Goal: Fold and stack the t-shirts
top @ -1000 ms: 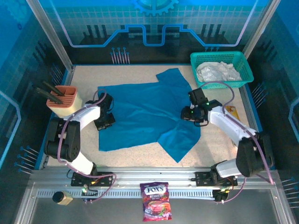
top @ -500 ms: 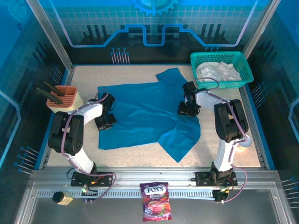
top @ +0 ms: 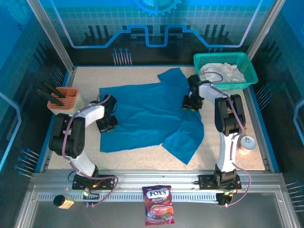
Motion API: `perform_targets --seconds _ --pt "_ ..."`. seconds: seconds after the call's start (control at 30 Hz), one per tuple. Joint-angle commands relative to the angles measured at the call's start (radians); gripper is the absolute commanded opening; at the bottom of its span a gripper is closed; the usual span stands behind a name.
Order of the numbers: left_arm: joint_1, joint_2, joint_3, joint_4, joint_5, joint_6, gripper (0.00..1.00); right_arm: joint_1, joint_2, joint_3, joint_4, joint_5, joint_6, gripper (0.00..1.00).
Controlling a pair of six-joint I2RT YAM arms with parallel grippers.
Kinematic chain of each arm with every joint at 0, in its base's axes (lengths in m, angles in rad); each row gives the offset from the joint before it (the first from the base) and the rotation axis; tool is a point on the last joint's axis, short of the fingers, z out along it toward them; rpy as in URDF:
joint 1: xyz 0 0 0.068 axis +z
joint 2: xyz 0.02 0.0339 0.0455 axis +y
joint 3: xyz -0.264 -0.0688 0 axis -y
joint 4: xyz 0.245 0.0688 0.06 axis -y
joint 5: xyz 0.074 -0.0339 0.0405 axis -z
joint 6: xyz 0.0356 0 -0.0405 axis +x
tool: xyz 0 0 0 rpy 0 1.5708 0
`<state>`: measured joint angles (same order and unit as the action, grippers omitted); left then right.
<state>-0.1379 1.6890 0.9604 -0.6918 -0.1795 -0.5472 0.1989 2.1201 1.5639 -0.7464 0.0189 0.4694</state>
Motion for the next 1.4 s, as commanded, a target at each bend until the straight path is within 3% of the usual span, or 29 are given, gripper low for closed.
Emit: perform_targets --seconds 0.0,0.2,0.47,0.87,1.1,1.27,1.37 --pt "-0.006 0.017 -0.011 -0.020 -0.028 0.018 0.00 -0.027 0.090 0.091 -0.087 0.013 -0.013 0.45" --pt "-0.002 0.016 -0.007 -0.027 -0.046 0.021 0.00 -0.036 0.100 0.149 -0.140 0.099 -0.006 0.45" --pt "0.000 0.031 0.025 -0.046 -0.067 0.044 0.00 -0.059 -0.034 -0.028 -0.128 0.236 0.011 0.47" --pt "-0.002 0.049 0.073 -0.055 -0.051 -0.011 0.00 -0.059 -0.223 -0.253 -0.087 0.201 -0.010 0.48" --pt "-0.010 -0.004 0.120 -0.093 -0.108 -0.014 0.00 -0.052 -0.377 -0.293 -0.127 0.223 -0.039 0.51" --pt "-0.050 -0.091 0.183 -0.205 -0.164 -0.019 0.00 -0.013 -0.516 -0.327 -0.169 0.236 -0.052 0.52" --pt "-0.088 -0.097 0.177 -0.257 -0.152 -0.028 0.00 0.029 -0.567 -0.385 -0.168 0.218 -0.040 0.48"
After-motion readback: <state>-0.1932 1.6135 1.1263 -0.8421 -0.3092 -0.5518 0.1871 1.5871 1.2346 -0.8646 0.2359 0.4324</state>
